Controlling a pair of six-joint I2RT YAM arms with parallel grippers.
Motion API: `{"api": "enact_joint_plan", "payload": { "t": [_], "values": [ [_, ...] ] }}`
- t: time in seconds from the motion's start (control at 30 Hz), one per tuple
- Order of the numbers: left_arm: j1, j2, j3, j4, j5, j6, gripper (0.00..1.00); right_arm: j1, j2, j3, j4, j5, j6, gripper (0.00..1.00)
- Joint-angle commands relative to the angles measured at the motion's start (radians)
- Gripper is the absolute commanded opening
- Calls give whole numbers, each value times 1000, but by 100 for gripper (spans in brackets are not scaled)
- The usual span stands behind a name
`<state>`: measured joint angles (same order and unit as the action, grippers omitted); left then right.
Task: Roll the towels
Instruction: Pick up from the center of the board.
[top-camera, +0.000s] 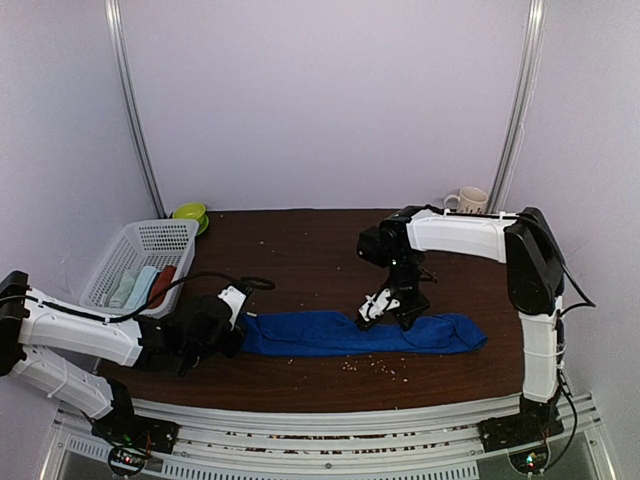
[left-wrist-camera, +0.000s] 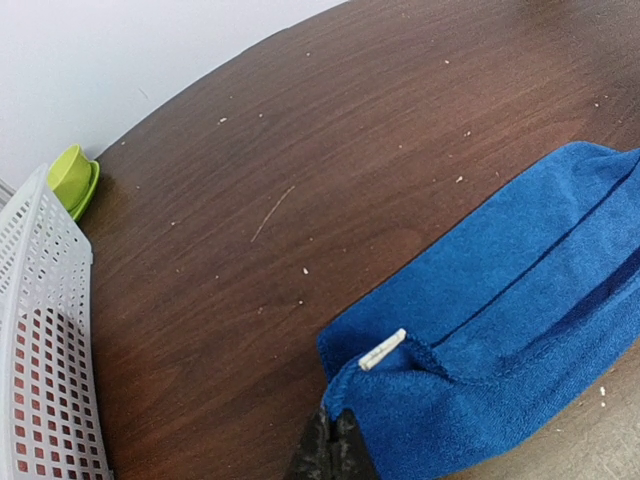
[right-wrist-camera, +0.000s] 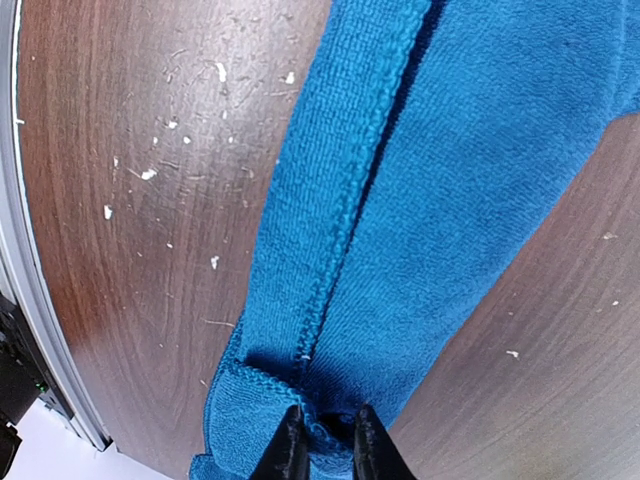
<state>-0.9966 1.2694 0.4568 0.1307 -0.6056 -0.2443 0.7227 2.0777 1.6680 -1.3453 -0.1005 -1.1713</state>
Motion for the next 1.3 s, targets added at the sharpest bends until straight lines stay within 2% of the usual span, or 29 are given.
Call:
{"api": "enact_joint_plan", "payload": {
  "t": [0.0,0.17,0.27,0.57,0.73,0.83,1.0,1.07,1.27],
  "values": [
    [4,7,25,40,7,8,0,6,-20,-30,-14,-3,12,17],
    [4,10,26,40,8,9,0,6,-14,-48,-13,-2,23,11],
    [4,15,29,40,10,11,0,6,-22,-49,-14,-11,24,0],
    [4,0,19,44,-18,14,0,-27,-126,-5,0,-57,96,0],
    [5,-75,9,46,-83,36,0,-91,-380,-114,222,2,270,0],
    [7,-138,50,-14,-126,45,0,-146,-592,-240,420,108,374,0],
    [9,-257,115,-81,-184,50,0,-212,-928,-443,728,380,502,0],
    [10,-295,144,-94,-215,58,0,-231,-1036,-496,804,493,518,0],
    [12,-393,193,-88,-306,128,0,-299,-1303,-563,859,559,559,0]
  ]
}}
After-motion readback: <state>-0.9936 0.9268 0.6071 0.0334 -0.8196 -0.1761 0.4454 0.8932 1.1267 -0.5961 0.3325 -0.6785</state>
